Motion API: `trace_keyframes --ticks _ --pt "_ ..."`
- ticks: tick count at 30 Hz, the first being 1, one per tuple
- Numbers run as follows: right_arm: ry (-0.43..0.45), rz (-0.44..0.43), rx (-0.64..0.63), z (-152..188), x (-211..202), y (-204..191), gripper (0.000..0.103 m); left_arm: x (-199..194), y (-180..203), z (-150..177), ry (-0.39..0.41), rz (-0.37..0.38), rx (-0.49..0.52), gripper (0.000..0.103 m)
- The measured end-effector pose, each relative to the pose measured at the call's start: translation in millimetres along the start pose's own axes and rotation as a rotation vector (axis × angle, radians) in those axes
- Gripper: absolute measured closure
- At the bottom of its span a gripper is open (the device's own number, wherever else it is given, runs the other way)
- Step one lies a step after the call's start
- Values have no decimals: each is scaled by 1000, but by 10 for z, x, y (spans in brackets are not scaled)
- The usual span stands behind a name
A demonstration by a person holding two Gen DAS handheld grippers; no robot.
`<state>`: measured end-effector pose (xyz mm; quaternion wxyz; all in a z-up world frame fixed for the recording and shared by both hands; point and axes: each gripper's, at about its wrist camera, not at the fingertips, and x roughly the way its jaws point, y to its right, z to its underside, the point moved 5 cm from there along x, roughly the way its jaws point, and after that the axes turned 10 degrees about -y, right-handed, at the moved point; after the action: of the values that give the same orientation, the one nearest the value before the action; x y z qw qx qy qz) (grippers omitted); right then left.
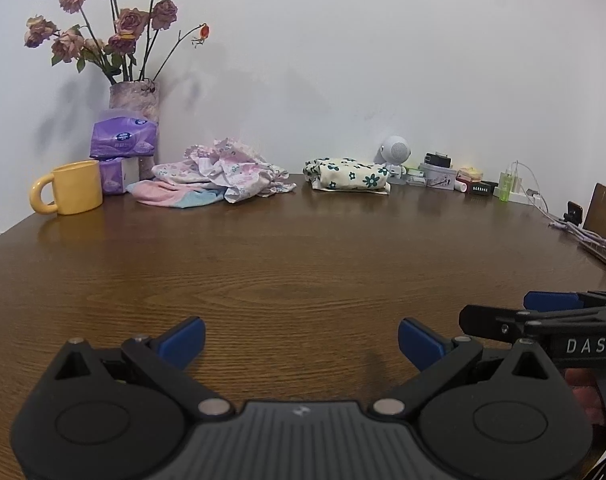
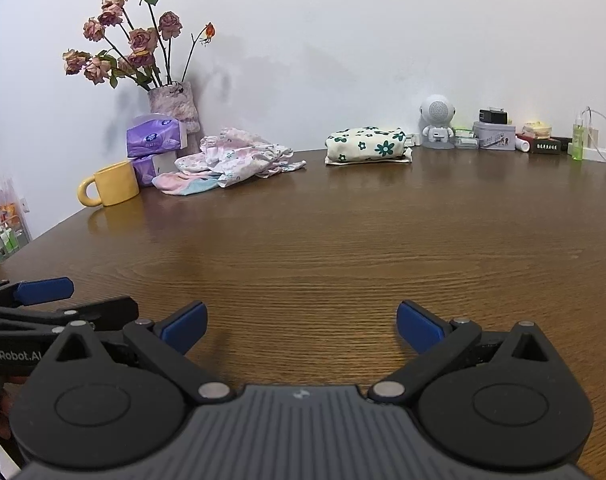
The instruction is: Fold clothes
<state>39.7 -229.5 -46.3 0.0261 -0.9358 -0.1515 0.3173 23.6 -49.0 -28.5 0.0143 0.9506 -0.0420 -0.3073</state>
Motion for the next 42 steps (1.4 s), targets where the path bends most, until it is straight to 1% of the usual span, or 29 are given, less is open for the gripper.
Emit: trace_keyframes --ticks 5,9,42 --pt "-7 -11 17 0 17 20 0 33 -42 -9 -22 7 -21 0" --pt "-5 -15 15 10 15 10 0 43 -51 -14 -22 7 -32 0" --pt "-11 -21 26 24 32 8 0 22 -37 4 -24 11 -26 0"
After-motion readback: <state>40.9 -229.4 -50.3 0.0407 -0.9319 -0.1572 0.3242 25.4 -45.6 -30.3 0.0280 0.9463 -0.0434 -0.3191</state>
